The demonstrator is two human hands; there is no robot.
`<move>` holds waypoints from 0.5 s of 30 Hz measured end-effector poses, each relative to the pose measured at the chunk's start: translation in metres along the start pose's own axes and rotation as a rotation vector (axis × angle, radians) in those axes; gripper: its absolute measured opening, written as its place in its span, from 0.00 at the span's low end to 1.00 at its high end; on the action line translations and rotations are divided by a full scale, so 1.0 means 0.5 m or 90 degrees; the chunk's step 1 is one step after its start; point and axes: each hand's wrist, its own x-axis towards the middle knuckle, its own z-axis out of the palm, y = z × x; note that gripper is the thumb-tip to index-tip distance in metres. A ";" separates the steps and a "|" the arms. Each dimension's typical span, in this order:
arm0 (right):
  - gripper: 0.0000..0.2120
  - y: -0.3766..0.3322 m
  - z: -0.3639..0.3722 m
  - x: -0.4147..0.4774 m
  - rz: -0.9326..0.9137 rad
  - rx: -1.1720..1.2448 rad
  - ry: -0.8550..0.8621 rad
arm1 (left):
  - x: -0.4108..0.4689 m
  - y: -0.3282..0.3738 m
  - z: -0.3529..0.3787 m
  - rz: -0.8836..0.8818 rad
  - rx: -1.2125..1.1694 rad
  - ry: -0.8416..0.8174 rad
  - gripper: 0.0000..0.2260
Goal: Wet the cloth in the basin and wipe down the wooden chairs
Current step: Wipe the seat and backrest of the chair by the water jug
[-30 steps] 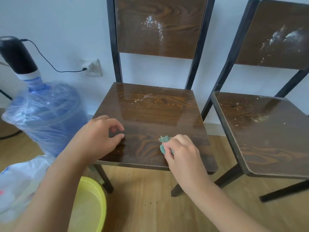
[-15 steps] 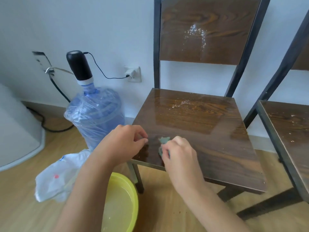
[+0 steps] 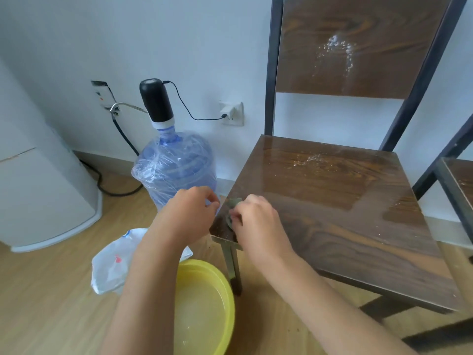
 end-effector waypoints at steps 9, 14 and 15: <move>0.05 -0.005 0.014 0.012 -0.006 0.036 0.050 | 0.014 -0.005 -0.003 -0.071 0.018 0.132 0.11; 0.04 -0.041 0.026 -0.010 -0.109 0.051 -0.091 | 0.014 -0.010 -0.013 -0.095 0.034 0.171 0.12; 0.05 -0.034 0.013 -0.011 -0.107 0.065 -0.098 | 0.015 -0.010 -0.013 -0.096 0.041 0.171 0.13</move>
